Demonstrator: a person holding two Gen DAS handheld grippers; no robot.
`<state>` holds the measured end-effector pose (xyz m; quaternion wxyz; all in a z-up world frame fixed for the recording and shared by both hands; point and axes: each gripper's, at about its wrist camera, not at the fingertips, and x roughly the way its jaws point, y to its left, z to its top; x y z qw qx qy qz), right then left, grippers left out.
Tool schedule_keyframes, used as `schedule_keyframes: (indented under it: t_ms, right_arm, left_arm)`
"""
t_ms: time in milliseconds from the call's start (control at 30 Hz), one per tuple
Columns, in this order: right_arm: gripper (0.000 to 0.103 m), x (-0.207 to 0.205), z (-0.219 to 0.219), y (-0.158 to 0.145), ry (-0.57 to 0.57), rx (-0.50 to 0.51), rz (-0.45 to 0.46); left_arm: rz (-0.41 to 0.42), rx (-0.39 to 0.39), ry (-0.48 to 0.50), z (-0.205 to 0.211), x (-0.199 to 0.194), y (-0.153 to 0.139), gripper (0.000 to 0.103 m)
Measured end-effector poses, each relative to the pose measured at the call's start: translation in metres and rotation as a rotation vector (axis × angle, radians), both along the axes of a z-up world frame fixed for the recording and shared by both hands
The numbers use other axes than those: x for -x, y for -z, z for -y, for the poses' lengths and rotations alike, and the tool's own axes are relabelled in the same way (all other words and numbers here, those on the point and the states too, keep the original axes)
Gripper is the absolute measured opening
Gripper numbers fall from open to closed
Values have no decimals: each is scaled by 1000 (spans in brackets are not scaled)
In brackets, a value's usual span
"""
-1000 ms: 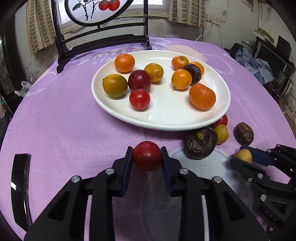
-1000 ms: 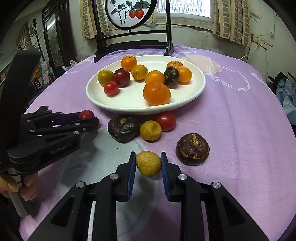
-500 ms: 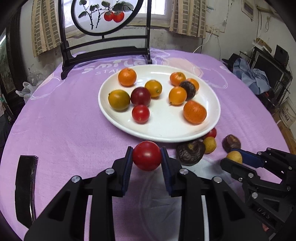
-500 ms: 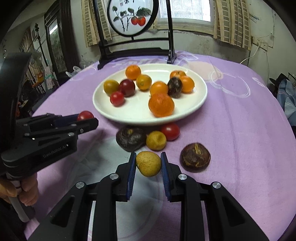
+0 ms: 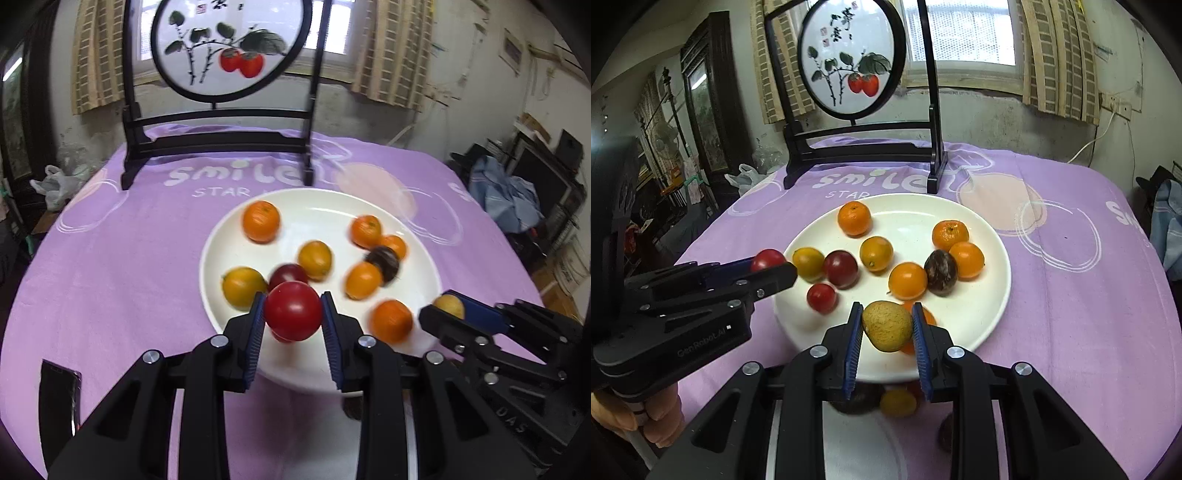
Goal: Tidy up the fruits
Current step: 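Lower the tomato and yellow fruit onto the white plate and open both tools, then grasp a dark brown round fruit with each tool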
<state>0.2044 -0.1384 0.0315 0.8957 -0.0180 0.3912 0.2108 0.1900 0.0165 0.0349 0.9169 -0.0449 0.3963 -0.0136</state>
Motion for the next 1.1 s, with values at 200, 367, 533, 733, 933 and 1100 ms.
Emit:
schedule_keyframes:
  t_ms: [200,367,533,733,933,1100]
  right_arm:
    - [27,-24,-7,16,12,-6,-48]
    - [28,-35,-17,28,-16,-38,-93]
    - [46,-34,-11,31,-8,-106,-115]
    - [51,-15,15,23,12,-123,-102]
    - [57,6,46,21,58,-123,-88]
    - [63,28,61,30,71,-67,-97]
  left_arm:
    - [-47,28,-23,-13,-28,12,29]
    - [-83,49,-24,-14,-47,20,30]
    - [-87,79,-36,-16,-47,23,60]
    - [-68,86,-50,-14,-30,14,72]
    - [-74,115,-46,-9,-1,9,76]
    - [-16,73,-41,3,34,3,88]
